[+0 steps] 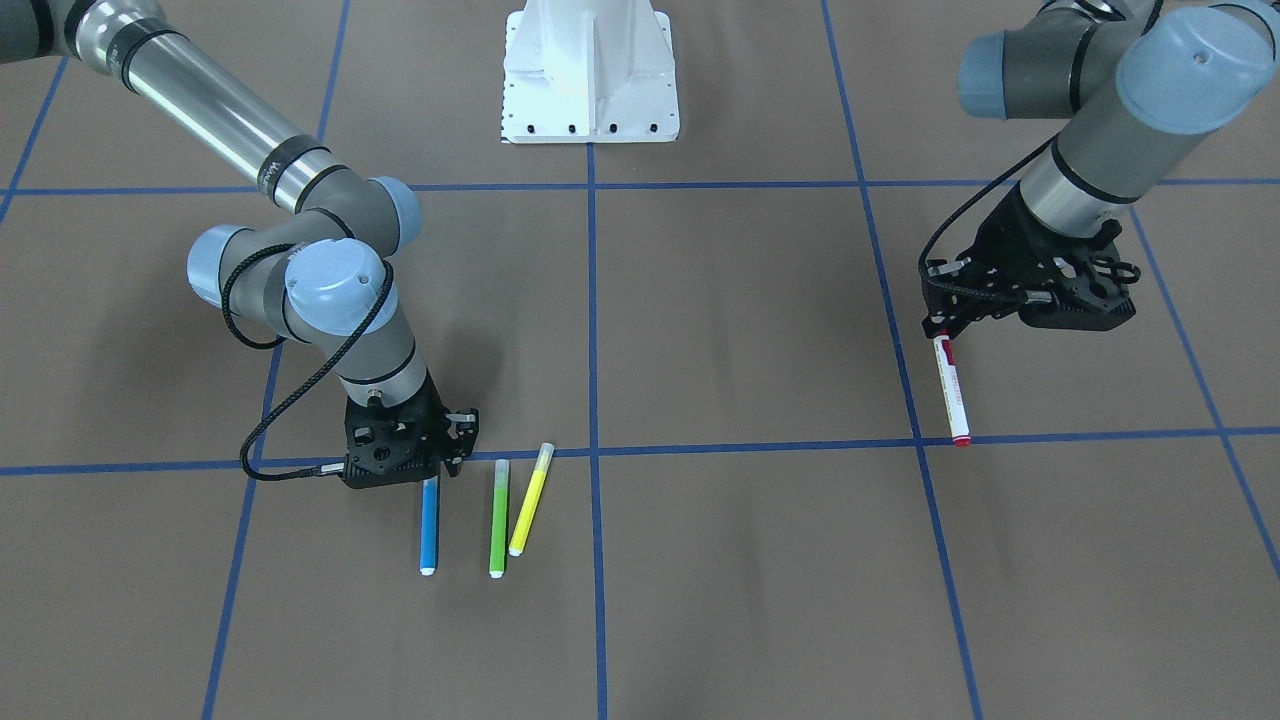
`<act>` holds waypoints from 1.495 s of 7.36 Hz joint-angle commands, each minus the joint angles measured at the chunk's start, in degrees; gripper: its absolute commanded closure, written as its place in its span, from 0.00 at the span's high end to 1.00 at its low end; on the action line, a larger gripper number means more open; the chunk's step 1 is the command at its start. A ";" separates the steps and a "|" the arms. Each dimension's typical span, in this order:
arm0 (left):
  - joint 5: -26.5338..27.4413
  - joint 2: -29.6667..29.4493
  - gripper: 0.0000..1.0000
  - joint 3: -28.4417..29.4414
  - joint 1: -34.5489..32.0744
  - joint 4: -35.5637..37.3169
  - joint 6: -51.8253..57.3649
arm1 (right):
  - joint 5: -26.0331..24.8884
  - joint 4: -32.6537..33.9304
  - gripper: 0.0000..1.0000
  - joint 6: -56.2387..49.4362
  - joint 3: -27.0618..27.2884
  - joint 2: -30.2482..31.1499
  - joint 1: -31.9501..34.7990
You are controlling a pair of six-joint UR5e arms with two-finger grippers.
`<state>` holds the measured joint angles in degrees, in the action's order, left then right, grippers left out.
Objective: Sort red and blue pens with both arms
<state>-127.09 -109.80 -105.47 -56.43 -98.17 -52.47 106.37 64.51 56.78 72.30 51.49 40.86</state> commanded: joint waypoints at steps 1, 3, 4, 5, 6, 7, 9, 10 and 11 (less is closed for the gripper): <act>0.00 -0.06 0.00 -0.09 0.09 -0.01 0.00 | -0.02 0.00 0.00 0.09 0.12 0.10 0.00; 0.00 -0.06 0.00 -0.26 0.00 -0.01 0.00 | 0.59 0.00 0.00 0.17 0.91 -0.08 1.05; -0.09 0.12 0.00 -0.53 -0.09 0.08 0.09 | 2.42 0.26 0.00 0.52 2.04 -0.08 2.45; -0.09 0.81 0.00 -0.53 -0.18 -0.01 0.26 | 7.66 0.70 0.00 1.57 2.75 0.18 5.16; -0.26 3.00 0.00 -1.57 -0.26 -0.01 0.44 | 11.98 0.88 0.00 2.45 3.71 1.75 7.98; -1.83 8.67 0.00 -3.85 -0.26 -0.53 0.70 | 16.28 0.88 0.00 2.46 7.38 5.94 10.44; -7.61 16.16 0.00 -5.27 -6.64 -0.71 3.76 | 21.93 0.88 0.00 2.46 10.92 10.37 13.97; -14.95 18.64 0.00 -4.32 -12.25 0.25 4.56 | 22.04 0.88 0.00 2.55 12.06 11.51 14.07; -17.12 21.27 0.00 -3.87 -14.22 0.69 5.96 | 22.04 0.79 0.00 2.55 12.68 11.96 14.07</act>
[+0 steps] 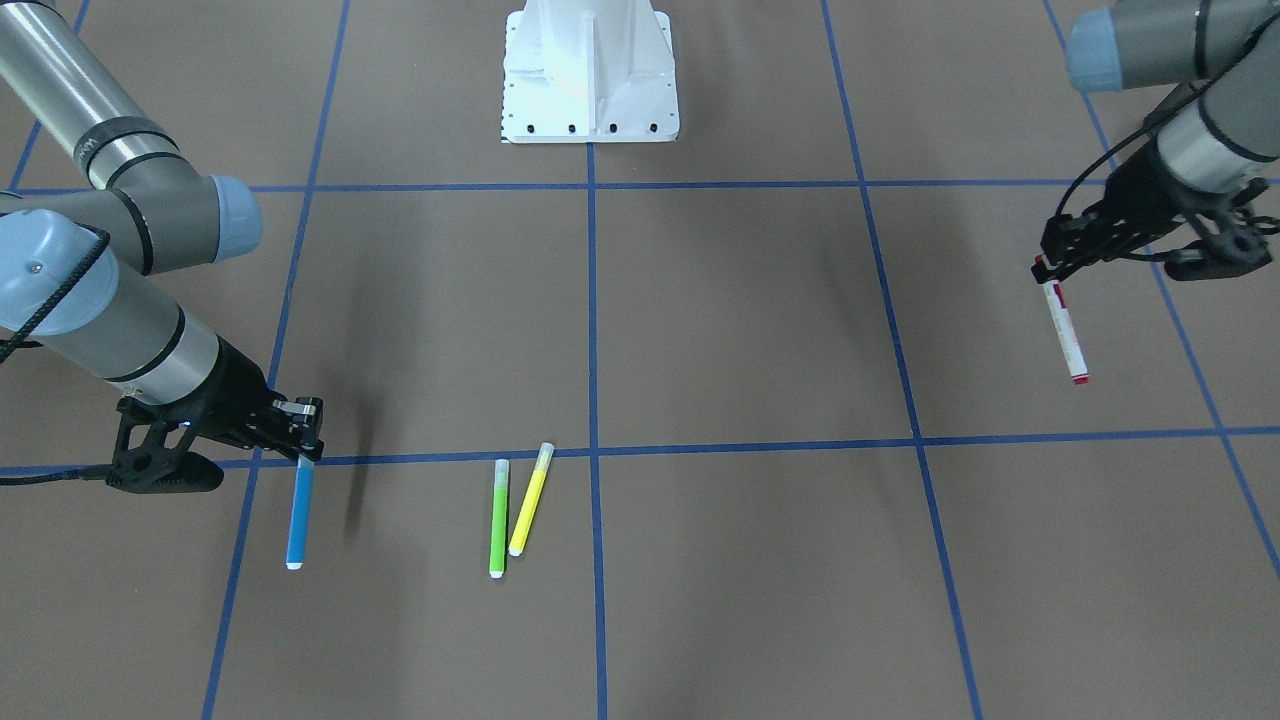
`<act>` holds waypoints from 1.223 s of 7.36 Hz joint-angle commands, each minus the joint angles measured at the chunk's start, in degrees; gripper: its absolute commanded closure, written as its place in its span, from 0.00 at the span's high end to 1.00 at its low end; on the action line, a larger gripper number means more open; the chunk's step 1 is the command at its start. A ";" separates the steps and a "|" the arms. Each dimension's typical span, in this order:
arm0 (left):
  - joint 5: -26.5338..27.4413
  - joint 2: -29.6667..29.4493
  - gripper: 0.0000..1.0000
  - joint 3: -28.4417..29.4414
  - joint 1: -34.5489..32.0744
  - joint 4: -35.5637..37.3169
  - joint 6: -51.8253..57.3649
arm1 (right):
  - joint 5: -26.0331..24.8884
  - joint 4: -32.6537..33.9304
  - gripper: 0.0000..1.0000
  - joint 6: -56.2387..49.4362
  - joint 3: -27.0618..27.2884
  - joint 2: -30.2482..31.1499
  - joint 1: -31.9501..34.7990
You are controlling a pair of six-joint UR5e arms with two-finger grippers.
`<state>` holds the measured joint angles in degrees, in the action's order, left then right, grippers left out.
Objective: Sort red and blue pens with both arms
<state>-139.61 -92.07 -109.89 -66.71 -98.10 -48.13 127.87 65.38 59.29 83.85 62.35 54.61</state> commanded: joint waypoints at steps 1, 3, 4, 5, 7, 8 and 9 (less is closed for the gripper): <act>-5.23 11.40 0.00 0.90 -6.65 0.63 8.33 | 0.62 0.01 0.00 0.04 1.67 1.19 0.41; -5.41 20.31 0.00 3.17 -14.11 1.34 21.69 | 5.06 0.01 0.00 -0.05 1.94 3.12 2.85; -5.50 21.92 0.00 5.89 -18.85 2.47 28.11 | 11.63 -0.08 0.00 -0.05 2.02 4.09 6.27; -5.50 22.20 0.00 8.26 -22.81 6.31 34.00 | 15.01 0.01 0.00 -0.14 4.11 7.05 9.43; -5.41 22.99 0.00 10.31 -27.40 18.66 45.21 | 16.97 0.01 0.00 -0.84 12.08 17.13 12.01; -5.41 22.73 0.00 9.61 -27.77 25.26 45.40 | 17.67 0.01 0.00 -0.93 16.48 21.54 12.10; -5.15 22.64 0.00 7.26 -27.42 31.68 45.40 | 21.07 -0.08 0.00 -0.93 18.70 23.93 13.75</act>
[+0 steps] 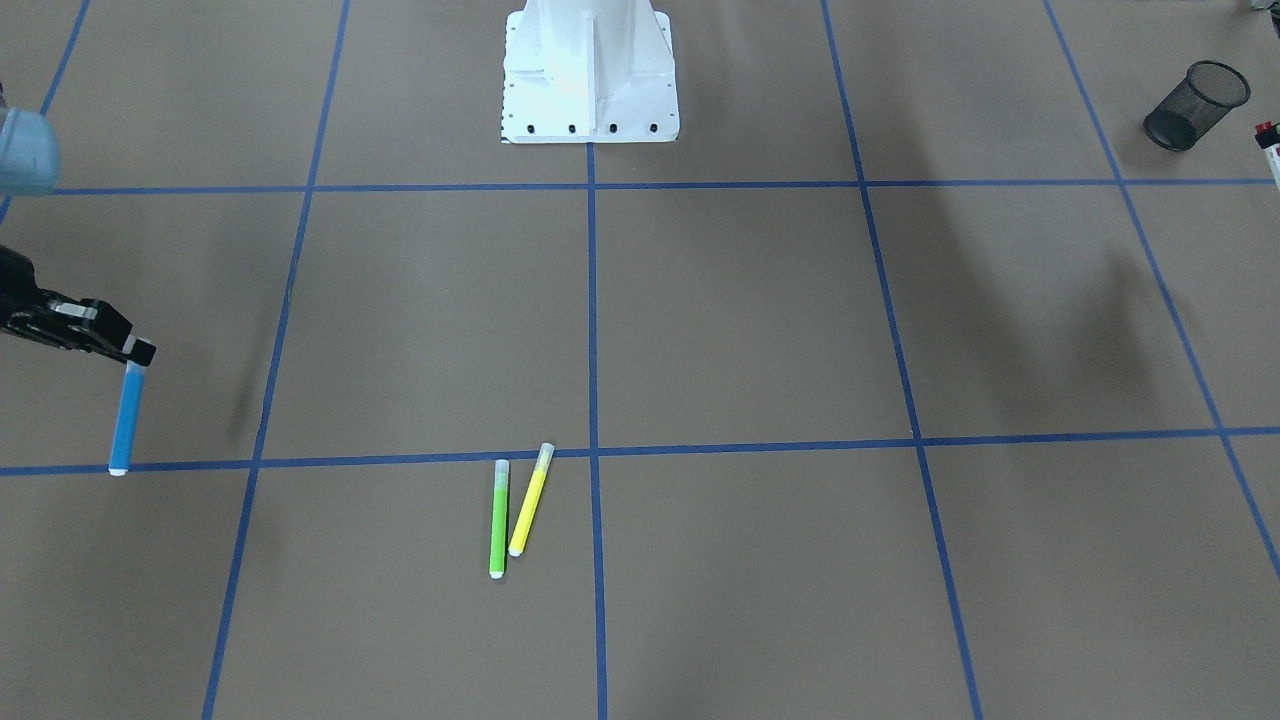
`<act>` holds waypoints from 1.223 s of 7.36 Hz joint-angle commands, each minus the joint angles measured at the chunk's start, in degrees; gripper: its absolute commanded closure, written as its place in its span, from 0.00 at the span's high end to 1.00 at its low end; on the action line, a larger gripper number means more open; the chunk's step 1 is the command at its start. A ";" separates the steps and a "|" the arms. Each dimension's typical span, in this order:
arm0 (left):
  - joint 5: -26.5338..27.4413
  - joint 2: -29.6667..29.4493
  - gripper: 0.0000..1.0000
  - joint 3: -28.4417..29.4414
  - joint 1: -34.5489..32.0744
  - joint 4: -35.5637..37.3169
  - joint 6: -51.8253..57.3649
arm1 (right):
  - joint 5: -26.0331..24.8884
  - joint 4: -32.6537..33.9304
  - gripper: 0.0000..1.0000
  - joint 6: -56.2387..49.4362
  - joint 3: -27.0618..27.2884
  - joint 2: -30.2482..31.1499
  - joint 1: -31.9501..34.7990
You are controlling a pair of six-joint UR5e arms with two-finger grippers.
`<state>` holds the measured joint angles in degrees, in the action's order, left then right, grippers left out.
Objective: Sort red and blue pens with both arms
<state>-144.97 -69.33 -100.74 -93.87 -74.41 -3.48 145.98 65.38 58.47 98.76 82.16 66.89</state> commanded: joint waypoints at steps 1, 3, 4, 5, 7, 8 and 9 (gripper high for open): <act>0.73 -0.11 0.00 -2.35 -0.70 12.57 1.72 | 5.00 -0.25 0.00 -0.11 4.24 5.63 3.23; 7.27 -0.11 0.00 -2.26 -3.40 17.01 6.00 | 7.65 -0.34 0.00 -0.11 6.95 8.97 6.22; 14.90 -0.28 0.00 -2.62 -8.39 18.49 9.95 | 7.66 -0.42 0.00 -0.11 7.76 9.68 7.02; 19.50 -2.20 0.00 -2.36 -9.74 20.08 13.55 | 7.57 -0.51 0.00 -0.02 7.85 9.77 6.76; 19.81 -2.31 0.00 -0.70 -9.93 28.30 22.14 | 7.48 -0.51 0.00 -0.02 7.85 9.86 6.50; 19.81 -2.31 0.00 -0.16 -10.45 34.62 26.64 | 7.48 -0.51 0.00 -0.02 7.85 9.86 6.41; 19.81 -2.39 0.00 0.54 -10.46 40.51 29.99 | 7.39 -0.51 0.00 -0.02 7.85 9.95 6.41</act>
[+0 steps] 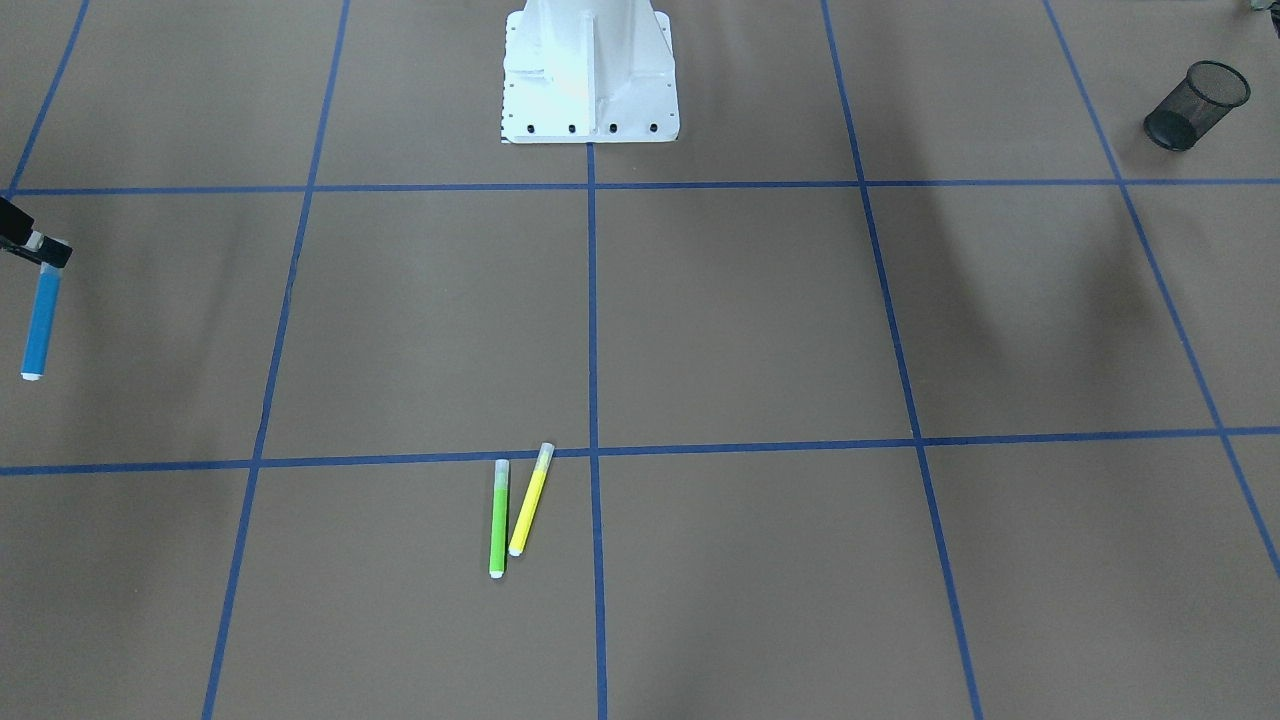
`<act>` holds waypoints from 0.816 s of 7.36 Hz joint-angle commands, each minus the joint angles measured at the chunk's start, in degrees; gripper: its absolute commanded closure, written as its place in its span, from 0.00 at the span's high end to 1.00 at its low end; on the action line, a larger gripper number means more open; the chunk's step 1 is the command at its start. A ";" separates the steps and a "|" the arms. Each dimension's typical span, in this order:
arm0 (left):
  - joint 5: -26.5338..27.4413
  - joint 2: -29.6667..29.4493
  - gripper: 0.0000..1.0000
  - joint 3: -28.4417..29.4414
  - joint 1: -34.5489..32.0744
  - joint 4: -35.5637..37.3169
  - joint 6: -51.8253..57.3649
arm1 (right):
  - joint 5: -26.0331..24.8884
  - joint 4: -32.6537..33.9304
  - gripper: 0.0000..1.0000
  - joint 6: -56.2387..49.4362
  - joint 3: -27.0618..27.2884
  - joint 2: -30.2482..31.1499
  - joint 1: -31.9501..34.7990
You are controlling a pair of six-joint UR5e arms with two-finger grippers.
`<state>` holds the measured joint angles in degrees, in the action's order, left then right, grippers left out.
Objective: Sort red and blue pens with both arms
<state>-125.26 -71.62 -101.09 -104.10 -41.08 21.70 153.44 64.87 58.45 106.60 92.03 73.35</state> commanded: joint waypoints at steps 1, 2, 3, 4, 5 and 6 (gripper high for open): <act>0.10 -0.27 0.00 2.03 -0.23 11.24 6.67 | -0.07 -0.09 0.00 0.00 0.10 0.51 -0.05; 0.01 -0.19 0.00 3.43 -0.23 12.42 6.86 | -0.07 -0.18 0.00 0.00 0.36 0.95 -0.05; -0.16 -0.27 0.00 5.19 -0.32 12.51 6.86 | -0.24 -0.35 0.00 -0.09 0.45 1.30 -0.05; -0.51 -0.45 0.00 6.16 -0.32 12.43 6.86 | -0.33 -1.05 0.00 -0.09 0.45 1.74 -0.05; -0.52 -0.54 0.00 8.61 -0.32 12.43 6.86 | -0.42 -1.06 0.00 -0.09 0.45 1.83 0.03; -1.47 -0.80 0.00 10.46 -0.32 12.34 6.86 | -0.50 -1.14 0.00 -0.09 0.45 1.75 0.03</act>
<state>-125.97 -72.17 -93.03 -104.41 -28.71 28.55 153.04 63.88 58.36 107.04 93.74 73.35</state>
